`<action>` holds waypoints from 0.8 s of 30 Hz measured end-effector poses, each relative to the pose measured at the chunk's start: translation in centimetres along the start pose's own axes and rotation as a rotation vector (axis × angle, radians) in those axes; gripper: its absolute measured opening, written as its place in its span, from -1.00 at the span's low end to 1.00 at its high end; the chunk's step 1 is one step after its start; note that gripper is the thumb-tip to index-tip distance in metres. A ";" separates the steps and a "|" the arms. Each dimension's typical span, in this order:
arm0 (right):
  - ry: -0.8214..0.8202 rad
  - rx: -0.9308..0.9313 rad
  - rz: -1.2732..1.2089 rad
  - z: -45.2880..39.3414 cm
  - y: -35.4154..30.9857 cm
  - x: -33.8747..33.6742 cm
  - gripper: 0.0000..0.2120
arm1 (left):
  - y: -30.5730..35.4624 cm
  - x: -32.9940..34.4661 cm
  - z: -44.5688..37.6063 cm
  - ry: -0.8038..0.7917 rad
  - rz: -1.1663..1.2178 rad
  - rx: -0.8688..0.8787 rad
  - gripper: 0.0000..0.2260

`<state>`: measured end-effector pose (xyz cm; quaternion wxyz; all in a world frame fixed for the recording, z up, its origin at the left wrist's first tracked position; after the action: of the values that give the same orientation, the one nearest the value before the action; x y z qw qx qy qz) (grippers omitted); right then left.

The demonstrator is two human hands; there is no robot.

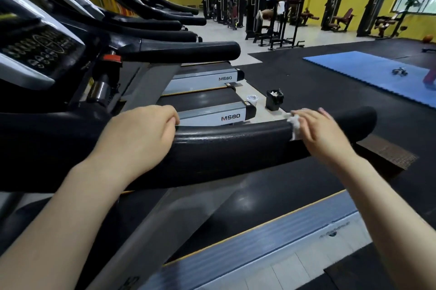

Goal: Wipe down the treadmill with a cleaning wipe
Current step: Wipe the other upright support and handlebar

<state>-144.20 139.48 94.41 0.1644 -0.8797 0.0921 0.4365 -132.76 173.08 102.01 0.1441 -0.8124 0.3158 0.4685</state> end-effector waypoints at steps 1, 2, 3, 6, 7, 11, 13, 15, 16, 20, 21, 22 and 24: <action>-0.037 0.063 0.028 -0.8 1.6 -0.4 -0.38 | 0.8 0.5 -0.1 -0.014 0.006 -0.013 -0.76; -0.091 0.093 0.057 -1.5 1.7 -0.5 -0.44 | 1.7 0.9 -0.2 -0.030 0.005 -0.031 -0.77; -0.118 0.066 0.073 -2.0 0.1 -0.6 -0.55 | 2.5 1.3 -0.3 -0.044 0.006 -0.051 -0.77; -0.140 -0.247 -0.030 -1.8 -8.9 1.2 -0.73 | 4.9 2.3 -1.5 -0.064 0.025 -0.120 -0.75; -0.118 -0.361 -0.108 -1.1 -11.5 1.2 -0.67 | 5.7 2.7 -1.9 -0.064 0.025 -0.137 -0.75; -0.104 -0.432 -0.234 -1.8 -6.2 1.5 -0.58 | 9.5 4.4 -2.1 -0.078 0.029 -0.116 -0.77; -0.080 -0.351 -0.145 -2.6 1.7 1.3 -0.50 | 11.8 5.3 -2.0 -0.051 0.051 -0.075 -0.77; -0.026 -0.218 -0.096 -3.3 10.1 0.6 -0.44 | 14.3 6.5 -2.0 -0.033 0.069 -0.011 -0.75; -0.012 -0.119 -0.090 -3.7 13.6 0.0 -0.44 | 15.4 7.2 -2.1 -0.027 0.062 0.019 -0.74; 0.054 0.054 -0.082 -5.1 17.2 -0.1 -0.48 | 17.9 9.1 -2.5 -0.002 -0.024 0.020 -0.71; 0.094 -0.017 -0.099 -4.6 15.8 0.6 -0.51 | 18.3 9.4 -2.7 0.008 -0.025 0.007 -0.72; 0.127 -0.104 -0.141 -3.8 14.2 1.2 -0.56 | 18.8 9.8 -2.9 0.021 -0.015 0.002 -0.72; 0.155 -0.294 -0.230 -2.3 12.7 2.3 -0.64 | 20.4 10.4 -3.6 0.028 0.023 0.018 -0.71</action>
<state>-145.01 126.78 91.24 0.0752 -0.9299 -0.0613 0.3547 -139.80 151.75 96.33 0.1418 -0.8137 0.3314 0.4559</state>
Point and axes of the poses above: each hand's wrist, its own z-axis away from the middle knuckle, its own x-axis out of the palm, y = z × x, the point moved 2 cm from there along -z, towards the middle knuckle, and after that the axes turned 8 degrees about y, right-handed, at the moved point
